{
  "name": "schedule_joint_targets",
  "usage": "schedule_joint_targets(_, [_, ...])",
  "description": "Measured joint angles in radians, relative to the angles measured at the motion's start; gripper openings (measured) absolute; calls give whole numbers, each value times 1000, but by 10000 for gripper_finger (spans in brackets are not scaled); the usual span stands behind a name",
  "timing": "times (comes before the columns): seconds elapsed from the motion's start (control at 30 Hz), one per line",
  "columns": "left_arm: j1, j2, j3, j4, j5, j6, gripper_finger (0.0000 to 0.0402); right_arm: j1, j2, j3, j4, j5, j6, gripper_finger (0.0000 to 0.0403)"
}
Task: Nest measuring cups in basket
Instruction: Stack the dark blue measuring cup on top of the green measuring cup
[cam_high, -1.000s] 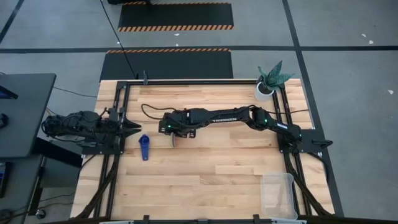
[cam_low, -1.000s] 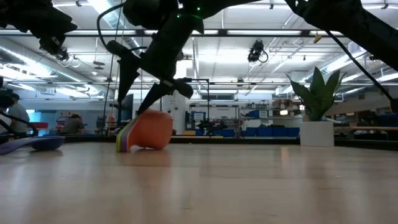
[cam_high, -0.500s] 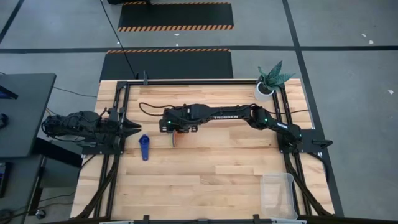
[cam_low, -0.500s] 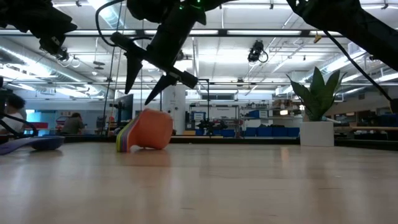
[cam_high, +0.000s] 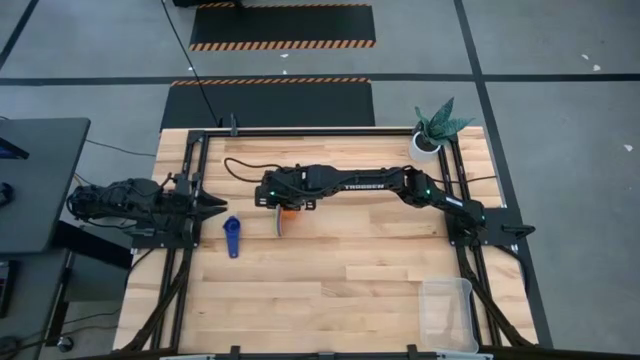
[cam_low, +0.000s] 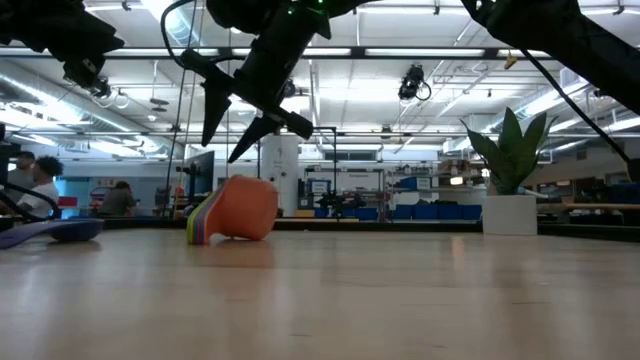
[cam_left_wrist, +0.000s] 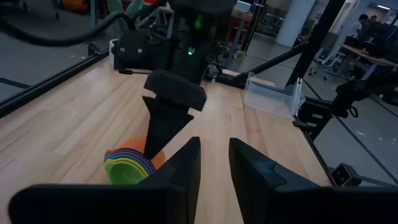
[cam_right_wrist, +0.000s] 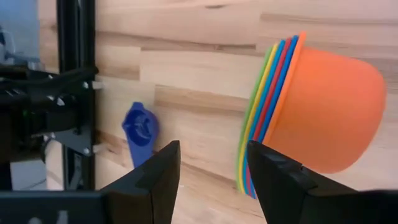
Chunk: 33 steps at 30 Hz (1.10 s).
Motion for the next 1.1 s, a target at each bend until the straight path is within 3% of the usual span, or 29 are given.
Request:
schedule_joint_targets(0.43, [0, 0, 0, -1, 0, 0, 91, -1, -38, 0, 13, 5, -23, 192])
schedule_joint_targets(0.6, [0, 0, 0, 1, 0, 0, 91, -9, -37, 0, 59, -81, -175, 192])
schedule_joint_targets(0.8, [0, 0, 0, 0, 0, 0, 91, -28, -36, 0, 197, -330, -356, 191])
schedule_joint_targets(1.1, [0, 0, 0, 0, 0, 0, 91, -38, -36, 0, 316, -384, -427, 155])
